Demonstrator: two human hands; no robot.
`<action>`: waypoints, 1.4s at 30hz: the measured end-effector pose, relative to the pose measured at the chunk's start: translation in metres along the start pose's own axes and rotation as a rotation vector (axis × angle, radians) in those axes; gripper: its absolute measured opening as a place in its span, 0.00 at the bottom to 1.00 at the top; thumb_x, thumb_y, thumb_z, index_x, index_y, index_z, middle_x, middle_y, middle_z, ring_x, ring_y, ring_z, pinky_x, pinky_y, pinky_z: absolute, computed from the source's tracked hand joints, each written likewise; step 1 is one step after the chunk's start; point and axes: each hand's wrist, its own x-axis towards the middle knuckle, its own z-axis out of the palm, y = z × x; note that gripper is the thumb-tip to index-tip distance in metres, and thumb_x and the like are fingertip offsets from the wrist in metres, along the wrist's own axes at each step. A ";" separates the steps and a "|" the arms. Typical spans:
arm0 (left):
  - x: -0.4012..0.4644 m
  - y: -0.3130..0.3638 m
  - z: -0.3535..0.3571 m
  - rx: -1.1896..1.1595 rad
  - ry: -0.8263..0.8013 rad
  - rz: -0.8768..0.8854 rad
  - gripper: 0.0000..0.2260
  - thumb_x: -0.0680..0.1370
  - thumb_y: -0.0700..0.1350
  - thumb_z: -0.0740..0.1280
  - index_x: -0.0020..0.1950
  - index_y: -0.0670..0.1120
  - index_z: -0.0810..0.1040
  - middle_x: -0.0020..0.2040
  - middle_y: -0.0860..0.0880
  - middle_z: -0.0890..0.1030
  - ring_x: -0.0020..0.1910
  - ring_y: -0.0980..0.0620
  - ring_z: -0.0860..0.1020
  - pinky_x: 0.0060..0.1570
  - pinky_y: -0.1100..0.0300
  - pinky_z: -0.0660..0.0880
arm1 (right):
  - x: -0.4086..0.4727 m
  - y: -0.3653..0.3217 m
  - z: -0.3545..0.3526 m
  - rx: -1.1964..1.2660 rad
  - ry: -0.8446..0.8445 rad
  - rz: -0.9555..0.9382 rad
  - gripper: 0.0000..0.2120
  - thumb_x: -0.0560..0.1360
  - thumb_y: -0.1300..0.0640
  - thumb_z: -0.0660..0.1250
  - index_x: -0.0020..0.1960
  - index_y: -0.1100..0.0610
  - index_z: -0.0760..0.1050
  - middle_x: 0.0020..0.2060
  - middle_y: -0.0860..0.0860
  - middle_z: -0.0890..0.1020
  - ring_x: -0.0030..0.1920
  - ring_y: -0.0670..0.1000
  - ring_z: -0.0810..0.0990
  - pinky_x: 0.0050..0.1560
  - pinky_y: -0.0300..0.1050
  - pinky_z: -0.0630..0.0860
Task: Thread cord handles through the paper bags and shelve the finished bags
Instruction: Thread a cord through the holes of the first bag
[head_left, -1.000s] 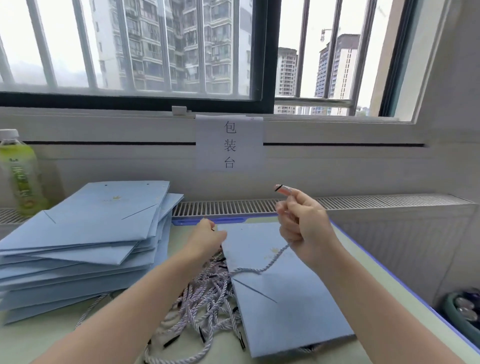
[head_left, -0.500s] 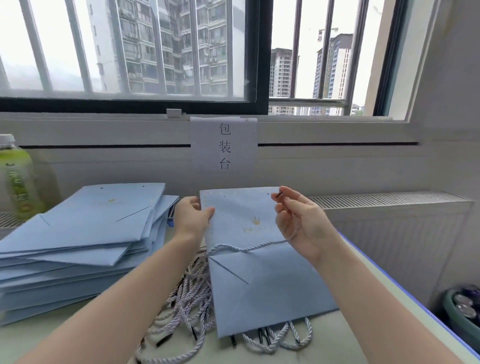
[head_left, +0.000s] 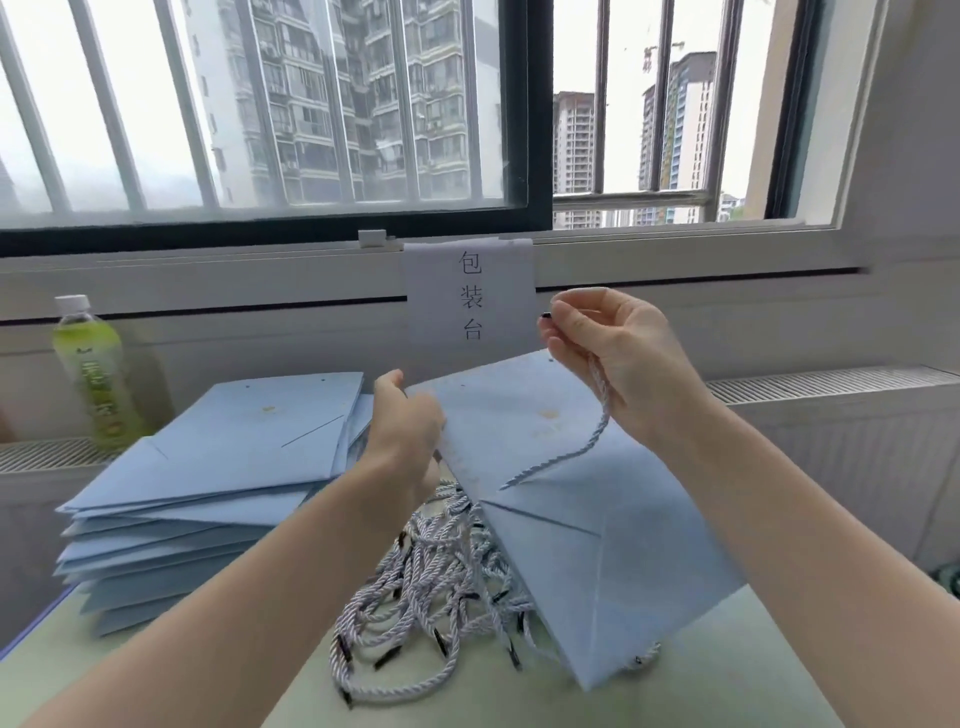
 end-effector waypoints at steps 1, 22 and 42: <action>-0.002 -0.007 -0.003 0.021 -0.003 -0.020 0.28 0.77 0.27 0.50 0.75 0.45 0.57 0.52 0.46 0.70 0.38 0.52 0.69 0.37 0.61 0.68 | 0.000 0.005 0.003 -0.154 -0.026 -0.020 0.03 0.76 0.65 0.66 0.45 0.60 0.77 0.34 0.52 0.80 0.32 0.43 0.79 0.35 0.32 0.76; -0.001 -0.091 -0.044 0.915 -0.036 0.440 0.07 0.78 0.44 0.64 0.55 0.48 0.77 0.53 0.49 0.75 0.57 0.50 0.69 0.49 0.66 0.58 | -0.015 0.148 -0.013 -1.285 -0.363 -0.489 0.05 0.74 0.67 0.64 0.44 0.60 0.76 0.41 0.53 0.77 0.40 0.52 0.75 0.41 0.39 0.68; -0.017 -0.076 -0.050 0.532 -0.068 0.344 0.22 0.82 0.52 0.53 0.33 0.41 0.66 0.29 0.48 0.64 0.30 0.52 0.62 0.29 0.62 0.58 | -0.030 0.141 -0.005 -1.099 -0.527 -0.547 0.03 0.73 0.61 0.66 0.43 0.58 0.79 0.37 0.49 0.76 0.35 0.42 0.70 0.38 0.31 0.65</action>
